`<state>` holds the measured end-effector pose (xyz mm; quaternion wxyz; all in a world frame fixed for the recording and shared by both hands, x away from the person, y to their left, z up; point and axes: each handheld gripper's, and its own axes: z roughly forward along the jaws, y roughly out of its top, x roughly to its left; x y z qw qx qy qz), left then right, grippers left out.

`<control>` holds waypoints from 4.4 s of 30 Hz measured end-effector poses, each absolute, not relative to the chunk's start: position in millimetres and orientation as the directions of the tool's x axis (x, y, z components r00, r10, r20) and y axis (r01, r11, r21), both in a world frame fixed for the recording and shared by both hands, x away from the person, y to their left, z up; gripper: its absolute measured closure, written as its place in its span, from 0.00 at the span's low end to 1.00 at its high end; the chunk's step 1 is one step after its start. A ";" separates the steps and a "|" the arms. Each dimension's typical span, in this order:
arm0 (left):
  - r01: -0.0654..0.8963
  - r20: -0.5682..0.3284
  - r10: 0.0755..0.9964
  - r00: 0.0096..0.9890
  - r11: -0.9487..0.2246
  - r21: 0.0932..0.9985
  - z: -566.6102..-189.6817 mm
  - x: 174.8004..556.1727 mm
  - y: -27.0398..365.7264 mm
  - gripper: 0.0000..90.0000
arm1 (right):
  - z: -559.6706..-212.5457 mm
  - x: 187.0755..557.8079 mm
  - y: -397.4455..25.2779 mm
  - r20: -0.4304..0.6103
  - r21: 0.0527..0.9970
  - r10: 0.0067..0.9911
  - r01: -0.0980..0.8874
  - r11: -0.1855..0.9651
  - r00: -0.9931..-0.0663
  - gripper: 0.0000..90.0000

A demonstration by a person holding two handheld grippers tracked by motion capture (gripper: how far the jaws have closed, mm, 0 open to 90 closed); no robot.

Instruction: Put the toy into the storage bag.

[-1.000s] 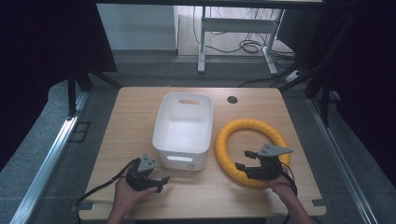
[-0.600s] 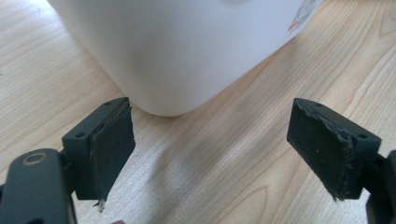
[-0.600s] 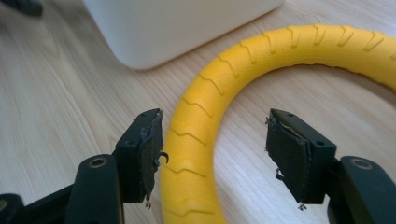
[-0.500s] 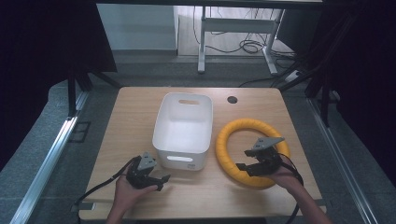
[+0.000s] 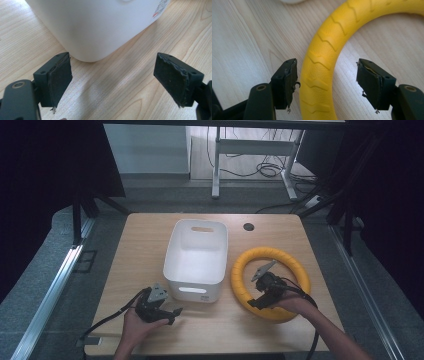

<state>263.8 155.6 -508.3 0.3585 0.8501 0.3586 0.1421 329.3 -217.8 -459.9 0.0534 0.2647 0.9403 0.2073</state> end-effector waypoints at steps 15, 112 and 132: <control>0.508 -0.016 0.704 0.710 -0.497 0.704 -509.5 264.0 153.2 0.17 | -479.8 335.7 -198.5 0.000 0.259 0.481 0.465 0.847 -0.877 0.37; 0.508 -0.008 0.705 0.710 -0.504 0.699 -511.5 264.9 152.4 0.17 | -383.7 362.8 -315.8 0.387 0.785 0.555 0.579 0.222 -0.737 0.56; 0.505 -0.004 0.703 0.711 -0.507 0.699 -511.7 265.2 152.5 0.17 | -360.6 348.0 -290.5 0.338 0.878 0.557 0.468 0.103 -0.758 0.56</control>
